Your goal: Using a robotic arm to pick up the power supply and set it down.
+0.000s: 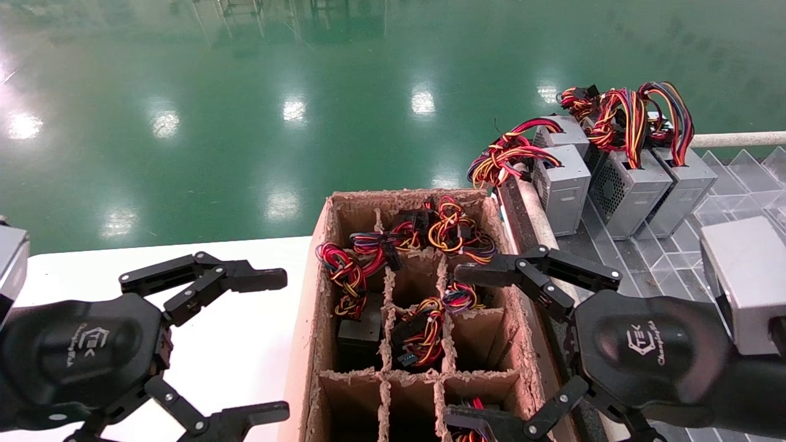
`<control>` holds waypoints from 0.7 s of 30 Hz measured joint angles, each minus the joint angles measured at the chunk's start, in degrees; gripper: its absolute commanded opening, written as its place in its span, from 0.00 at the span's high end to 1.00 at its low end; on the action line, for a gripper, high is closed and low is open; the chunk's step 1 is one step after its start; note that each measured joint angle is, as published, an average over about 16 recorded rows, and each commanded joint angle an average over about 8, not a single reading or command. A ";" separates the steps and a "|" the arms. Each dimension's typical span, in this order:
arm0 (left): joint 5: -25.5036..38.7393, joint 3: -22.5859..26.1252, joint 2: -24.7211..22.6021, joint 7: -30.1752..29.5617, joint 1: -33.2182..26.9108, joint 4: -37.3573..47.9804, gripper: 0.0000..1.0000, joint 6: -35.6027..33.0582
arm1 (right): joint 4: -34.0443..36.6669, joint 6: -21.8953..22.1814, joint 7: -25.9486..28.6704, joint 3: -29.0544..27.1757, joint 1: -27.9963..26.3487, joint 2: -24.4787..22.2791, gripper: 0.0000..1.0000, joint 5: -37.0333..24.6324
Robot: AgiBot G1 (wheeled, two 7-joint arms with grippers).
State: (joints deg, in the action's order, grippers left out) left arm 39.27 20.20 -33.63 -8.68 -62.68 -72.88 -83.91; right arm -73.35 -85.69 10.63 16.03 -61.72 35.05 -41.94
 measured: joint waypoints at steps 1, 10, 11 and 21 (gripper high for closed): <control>0.00 0.00 0.00 0.00 0.00 0.00 1.00 0.00 | 0.00 0.00 0.00 0.00 0.00 0.00 0.00 0.00; 0.00 0.00 0.00 0.00 0.00 0.00 1.00 0.00 | -0.02 0.00 0.00 0.00 -0.01 0.00 0.00 0.00; 0.00 0.00 0.00 0.00 0.00 0.00 1.00 0.00 | -0.01 -0.01 -0.02 0.00 -0.03 0.00 0.00 -0.01; 0.00 0.01 0.00 0.01 -0.01 0.01 1.00 -0.01 | 2.90 1.90 -0.59 1.06 -2.85 1.21 0.00 -3.95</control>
State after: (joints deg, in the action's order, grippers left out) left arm 39.27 20.21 -33.63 -8.67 -62.69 -72.86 -83.92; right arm -70.45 -83.79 10.04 17.09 -64.56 36.26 -45.89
